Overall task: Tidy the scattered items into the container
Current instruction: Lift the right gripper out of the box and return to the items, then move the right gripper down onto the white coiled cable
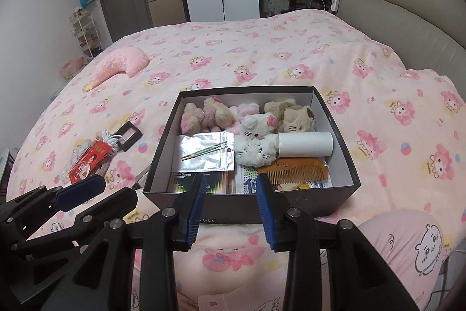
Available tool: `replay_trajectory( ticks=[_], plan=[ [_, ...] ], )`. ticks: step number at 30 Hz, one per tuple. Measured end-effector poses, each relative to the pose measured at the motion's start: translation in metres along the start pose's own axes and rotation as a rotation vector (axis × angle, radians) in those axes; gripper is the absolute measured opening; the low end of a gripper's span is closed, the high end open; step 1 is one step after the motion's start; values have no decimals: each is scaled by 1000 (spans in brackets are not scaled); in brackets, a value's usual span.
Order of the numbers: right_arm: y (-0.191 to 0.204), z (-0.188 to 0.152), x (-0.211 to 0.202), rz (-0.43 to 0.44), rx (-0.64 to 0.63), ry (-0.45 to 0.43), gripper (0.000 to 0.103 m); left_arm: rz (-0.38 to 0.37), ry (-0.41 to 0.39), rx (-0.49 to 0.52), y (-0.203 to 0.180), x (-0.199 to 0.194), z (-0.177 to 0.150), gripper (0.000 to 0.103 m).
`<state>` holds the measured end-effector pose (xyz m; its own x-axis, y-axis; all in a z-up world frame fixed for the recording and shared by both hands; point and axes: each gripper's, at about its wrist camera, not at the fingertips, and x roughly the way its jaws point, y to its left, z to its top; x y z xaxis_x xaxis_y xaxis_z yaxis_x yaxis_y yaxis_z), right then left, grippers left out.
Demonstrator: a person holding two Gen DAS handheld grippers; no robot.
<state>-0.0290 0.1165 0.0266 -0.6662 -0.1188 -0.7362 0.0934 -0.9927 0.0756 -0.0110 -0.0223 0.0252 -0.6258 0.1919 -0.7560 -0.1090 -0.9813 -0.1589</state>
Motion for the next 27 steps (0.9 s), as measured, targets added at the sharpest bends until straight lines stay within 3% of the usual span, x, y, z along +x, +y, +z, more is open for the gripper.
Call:
replay_trajectory(
  ticks=[6,9,14,16,20,23,27],
  plan=[
    [30,-4,6,36,-54,23,32,58,2,-54,33,-9,-13,41],
    [61,-4,17,84,-117,44,32,98,9,-120,66,-13,-24,40],
    [128,-11,45,172,-234,96,31,194,39,-231,127,-15,-46,29],
    [154,-15,61,240,-264,123,31,210,61,-283,155,-12,-54,32],
    [183,-20,106,406,-222,279,32,220,99,-396,212,-4,-69,36],
    [198,-21,129,350,-237,301,32,259,127,-452,247,5,-83,36],
    [211,-22,157,374,-252,386,32,227,176,-546,289,25,-100,36]
  ],
)
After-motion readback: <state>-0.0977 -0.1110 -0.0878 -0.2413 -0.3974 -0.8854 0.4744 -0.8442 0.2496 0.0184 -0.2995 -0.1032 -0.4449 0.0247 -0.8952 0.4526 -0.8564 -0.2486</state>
